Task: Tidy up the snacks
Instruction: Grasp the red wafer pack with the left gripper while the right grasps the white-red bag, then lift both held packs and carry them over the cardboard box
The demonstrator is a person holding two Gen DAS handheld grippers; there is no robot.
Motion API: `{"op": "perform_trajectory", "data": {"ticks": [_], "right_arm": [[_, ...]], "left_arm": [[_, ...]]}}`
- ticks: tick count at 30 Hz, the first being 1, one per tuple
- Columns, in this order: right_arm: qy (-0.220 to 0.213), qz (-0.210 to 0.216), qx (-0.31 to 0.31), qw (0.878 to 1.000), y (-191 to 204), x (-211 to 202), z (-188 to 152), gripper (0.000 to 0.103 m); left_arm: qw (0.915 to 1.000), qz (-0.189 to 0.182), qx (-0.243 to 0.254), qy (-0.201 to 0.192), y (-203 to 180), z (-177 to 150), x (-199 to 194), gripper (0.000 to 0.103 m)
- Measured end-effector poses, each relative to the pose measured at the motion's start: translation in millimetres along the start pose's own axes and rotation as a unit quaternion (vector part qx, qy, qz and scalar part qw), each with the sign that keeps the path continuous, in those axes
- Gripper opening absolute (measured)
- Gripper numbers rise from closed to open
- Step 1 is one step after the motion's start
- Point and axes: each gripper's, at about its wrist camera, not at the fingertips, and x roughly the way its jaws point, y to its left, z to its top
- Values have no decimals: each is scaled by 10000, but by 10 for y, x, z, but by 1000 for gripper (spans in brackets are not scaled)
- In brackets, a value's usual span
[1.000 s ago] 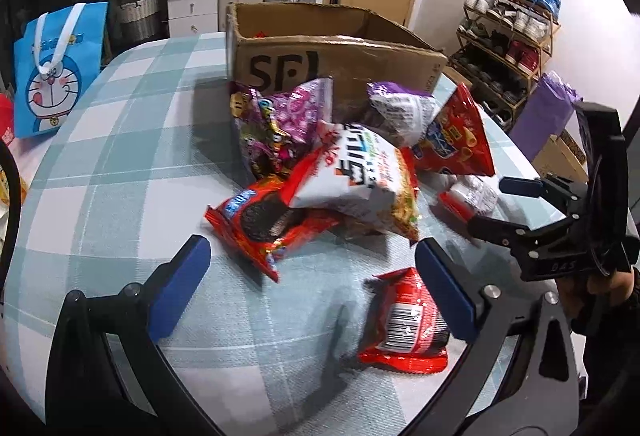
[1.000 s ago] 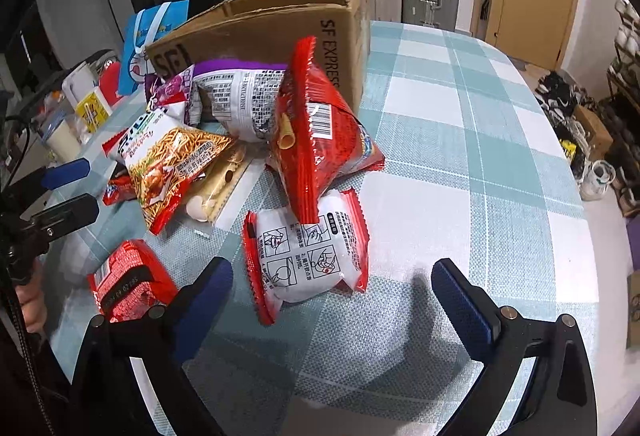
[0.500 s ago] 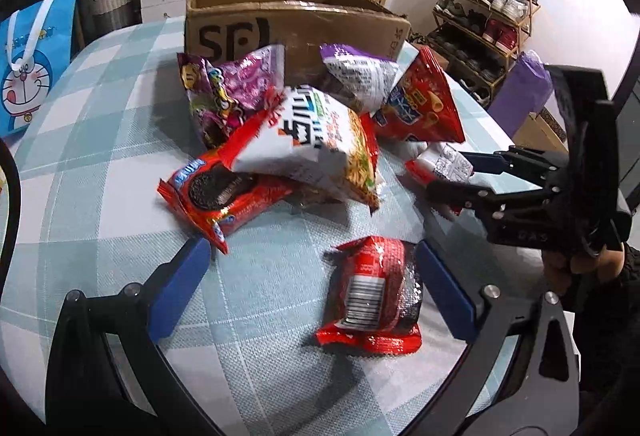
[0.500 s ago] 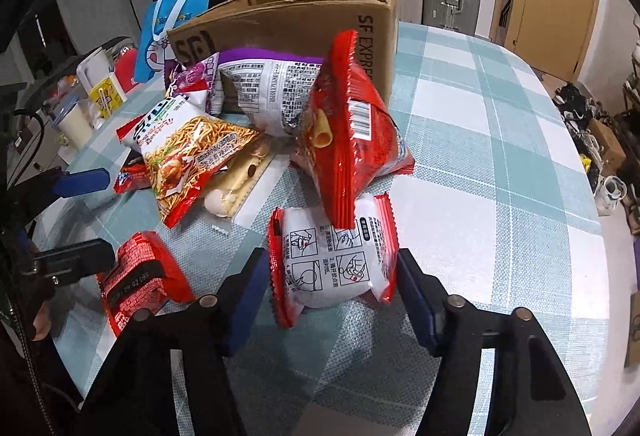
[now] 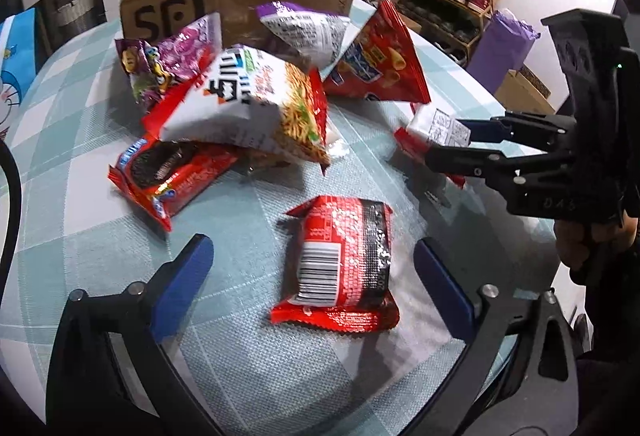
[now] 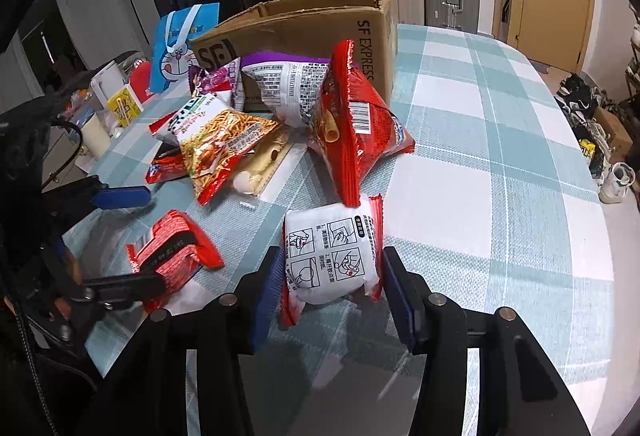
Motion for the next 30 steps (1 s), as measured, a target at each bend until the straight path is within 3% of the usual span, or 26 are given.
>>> {"op": "perform_trajectory", "data": {"ticks": [5,6,7,8,16,30], "right_arm": [[-32,13,31,10000,12,-41,-35,50],[-36,9,34,10000,17,-50,-43,50],[-31,17,35,10000,21,-57,-53,50],[-32,17,30,10000,22,-63,-63,50],[-120,57,18,9999,72,-162,-123,50],[-534,229,-116,9982,254,-446,-151,50]], "left_arm": [[9999,-155,62,41,-24,-40,15,75],[9998,-156,91,31,-30,-41,8,65],[9996,-261,114,19,-41,-50,-2,48],[9993,-356,117,21,-36,-49,0,43],[9988,-452,81,-158,39,-12,-90,42],[9967,-308,-93,-745,146,72,-549,42]]}}
